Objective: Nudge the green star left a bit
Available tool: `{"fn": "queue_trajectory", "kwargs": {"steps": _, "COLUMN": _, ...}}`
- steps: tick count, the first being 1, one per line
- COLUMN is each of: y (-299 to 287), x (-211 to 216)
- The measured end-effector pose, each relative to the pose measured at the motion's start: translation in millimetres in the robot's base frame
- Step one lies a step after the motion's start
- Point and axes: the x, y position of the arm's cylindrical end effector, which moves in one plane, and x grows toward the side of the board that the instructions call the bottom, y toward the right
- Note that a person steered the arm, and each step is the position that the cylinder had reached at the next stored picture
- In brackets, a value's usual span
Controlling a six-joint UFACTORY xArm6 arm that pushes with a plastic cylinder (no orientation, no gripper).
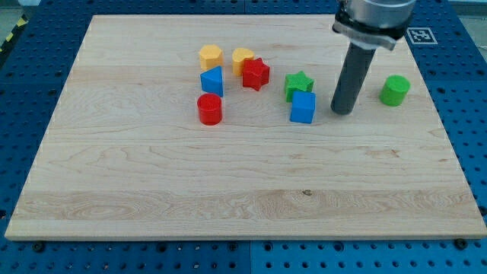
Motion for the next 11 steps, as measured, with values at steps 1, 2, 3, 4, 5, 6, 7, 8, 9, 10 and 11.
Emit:
{"fn": "queue_trajectory", "kwargs": {"steps": 1, "y": -2, "x": 9}}
{"fn": "queue_trajectory", "kwargs": {"steps": 2, "y": -11, "x": 9}}
{"fn": "queue_trajectory", "kwargs": {"steps": 3, "y": -59, "x": 5}}
{"fn": "queue_trajectory", "kwargs": {"steps": 4, "y": -73, "x": 1}}
{"fn": "queue_trajectory", "kwargs": {"steps": 5, "y": -10, "x": 12}}
{"fn": "queue_trajectory", "kwargs": {"steps": 6, "y": 34, "x": 14}}
{"fn": "queue_trajectory", "kwargs": {"steps": 7, "y": 24, "x": 14}}
{"fn": "queue_trajectory", "kwargs": {"steps": 8, "y": 1, "x": 11}}
{"fn": "queue_trajectory", "kwargs": {"steps": 9, "y": -3, "x": -8}}
{"fn": "queue_trajectory", "kwargs": {"steps": 10, "y": -6, "x": -29}}
{"fn": "queue_trajectory", "kwargs": {"steps": 11, "y": -41, "x": -47}}
